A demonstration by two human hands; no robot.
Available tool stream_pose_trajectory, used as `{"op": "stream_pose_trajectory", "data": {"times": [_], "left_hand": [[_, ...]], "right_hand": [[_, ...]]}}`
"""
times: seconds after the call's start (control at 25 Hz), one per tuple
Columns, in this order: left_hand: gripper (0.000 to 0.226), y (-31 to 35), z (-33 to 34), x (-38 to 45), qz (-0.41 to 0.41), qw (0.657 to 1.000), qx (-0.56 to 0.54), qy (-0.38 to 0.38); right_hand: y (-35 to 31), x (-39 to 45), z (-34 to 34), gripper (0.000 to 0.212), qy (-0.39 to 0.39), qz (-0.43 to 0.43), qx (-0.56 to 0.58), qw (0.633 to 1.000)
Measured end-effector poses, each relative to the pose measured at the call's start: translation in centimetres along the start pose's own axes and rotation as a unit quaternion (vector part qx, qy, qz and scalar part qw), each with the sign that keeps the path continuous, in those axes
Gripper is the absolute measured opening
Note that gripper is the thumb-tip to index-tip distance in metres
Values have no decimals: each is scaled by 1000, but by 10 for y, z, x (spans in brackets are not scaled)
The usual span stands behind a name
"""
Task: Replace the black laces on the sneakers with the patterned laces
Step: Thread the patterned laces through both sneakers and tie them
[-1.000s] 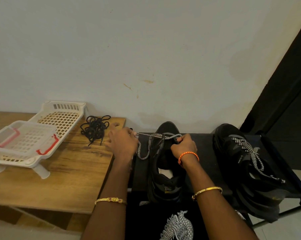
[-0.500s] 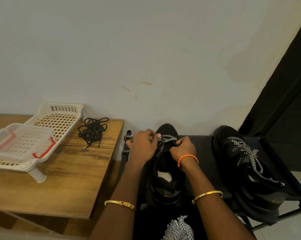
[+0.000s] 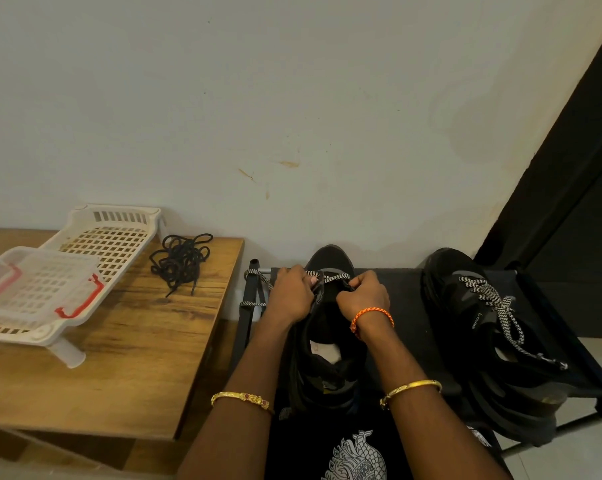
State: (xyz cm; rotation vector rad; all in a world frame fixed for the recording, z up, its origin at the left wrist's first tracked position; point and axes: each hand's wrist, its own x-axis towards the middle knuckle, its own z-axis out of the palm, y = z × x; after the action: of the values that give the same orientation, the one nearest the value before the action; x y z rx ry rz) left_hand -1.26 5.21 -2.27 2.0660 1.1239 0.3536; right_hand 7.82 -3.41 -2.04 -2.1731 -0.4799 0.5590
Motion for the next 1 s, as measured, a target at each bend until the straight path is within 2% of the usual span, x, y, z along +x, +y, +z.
{"op": "stream_pose_trajectory", "data": {"times": [0.12, 0.4, 0.64, 0.72, 0.84, 0.88, 0.92, 0.96, 1.0], "left_hand": [[14, -3, -5, -2, -44, 997, -51, 29], [23, -15, -4, 5, -133, 971, -199, 29], [14, -7, -15, 3, -163, 940, -299, -19], [20, 1, -22, 1, -142, 912, -384, -13], [22, 18, -40, 0, -78, 822, -561, 58], [21, 24, -47, -2, -48, 806, -585, 77], [18, 30, -55, -6, -16, 808, -583, 82], [16, 38, -62, -14, 12, 829, -554, 75], [16, 45, -66, -24, 39, 865, -497, 54]], "right_hand": [[0, 1, 0, 27, -1, 9, 11, 1000], [0, -1, -1, 22, -3, 8, 28, 1000], [1, -1, -3, 21, -27, -14, 24, 999], [1, 0, -2, 17, -32, -24, 36, 999], [-4, -1, -9, 10, -27, -34, 113, 993], [-6, -3, -12, 8, -22, -55, 132, 989], [-9, -4, -15, 13, -6, -108, 131, 985], [-12, -8, -19, 26, 10, -188, 118, 975], [-17, -11, -22, 42, 8, -279, 97, 955]]}}
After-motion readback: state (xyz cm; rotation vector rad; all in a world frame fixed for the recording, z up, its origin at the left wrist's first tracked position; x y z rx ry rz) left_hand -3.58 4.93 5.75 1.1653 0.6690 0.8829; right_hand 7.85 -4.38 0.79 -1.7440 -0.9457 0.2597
